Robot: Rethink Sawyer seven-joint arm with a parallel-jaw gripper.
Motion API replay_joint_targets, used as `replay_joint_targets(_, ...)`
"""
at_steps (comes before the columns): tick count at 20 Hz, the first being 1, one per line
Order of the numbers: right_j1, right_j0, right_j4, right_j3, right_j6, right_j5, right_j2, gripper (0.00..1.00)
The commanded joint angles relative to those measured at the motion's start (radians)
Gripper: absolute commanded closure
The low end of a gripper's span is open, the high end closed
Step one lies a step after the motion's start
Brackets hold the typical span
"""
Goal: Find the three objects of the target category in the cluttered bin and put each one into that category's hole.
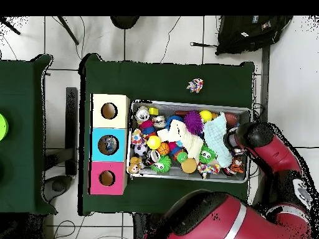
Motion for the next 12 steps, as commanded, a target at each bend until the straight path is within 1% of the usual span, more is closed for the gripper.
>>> replay_joint_targets(1,-0.019,-0.007,-0.026,0.092,0.089,-0.055,0.051,0.00)
replay_joint_targets(7,-0.022,0.011,-0.021,0.072,0.102,-0.045,0.046,0.00)
replay_joint_targets(10,-0.009,0.017,-0.022,0.046,0.106,-0.058,0.044,0.00)
replay_joint_targets(12,0.007,0.014,-0.023,0.015,0.101,-0.075,0.049,0.00)
